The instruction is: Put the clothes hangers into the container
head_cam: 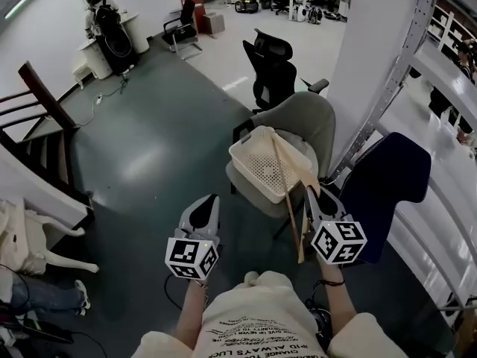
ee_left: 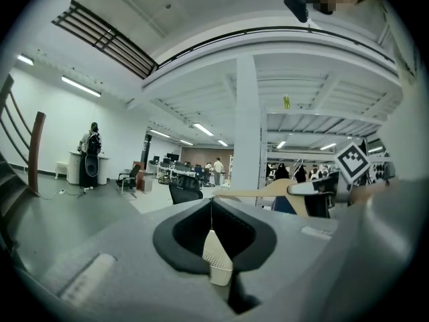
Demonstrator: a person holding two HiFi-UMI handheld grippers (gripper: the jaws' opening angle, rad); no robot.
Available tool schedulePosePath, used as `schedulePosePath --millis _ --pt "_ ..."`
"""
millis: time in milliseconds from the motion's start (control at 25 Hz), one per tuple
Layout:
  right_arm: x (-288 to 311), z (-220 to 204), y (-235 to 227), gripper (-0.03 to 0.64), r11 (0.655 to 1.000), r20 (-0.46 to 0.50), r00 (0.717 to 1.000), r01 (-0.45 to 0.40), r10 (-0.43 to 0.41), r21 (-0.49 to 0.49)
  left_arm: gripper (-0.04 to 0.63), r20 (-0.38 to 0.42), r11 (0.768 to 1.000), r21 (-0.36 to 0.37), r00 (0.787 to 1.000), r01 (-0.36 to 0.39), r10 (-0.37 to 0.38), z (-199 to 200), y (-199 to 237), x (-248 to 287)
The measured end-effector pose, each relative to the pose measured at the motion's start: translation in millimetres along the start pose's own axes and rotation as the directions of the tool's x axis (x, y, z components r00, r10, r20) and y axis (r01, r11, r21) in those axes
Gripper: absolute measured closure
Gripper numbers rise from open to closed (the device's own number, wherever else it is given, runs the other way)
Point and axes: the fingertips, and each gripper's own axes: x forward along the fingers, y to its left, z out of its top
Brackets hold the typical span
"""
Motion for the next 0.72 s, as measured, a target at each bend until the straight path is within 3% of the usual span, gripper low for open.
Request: schedulePosePath --millis 400,720 --pt "42.1 -7.5 -9.7 0.562 1.0 -0.048 0.999 0.01 -0.009 0.011 0.572 -0.044 0.999 -0.051 0.999 -0.013 0.01 -17.4 26.9 28.2" --pt "97.9 -12.1 -33.0 0.561 0.999 -0.094 0.996 0.016 -0.013 0.034 0.572 -0.081 0.997 -0.083 0.997 -0.011 0.004 -29.5 55.1 82.4"
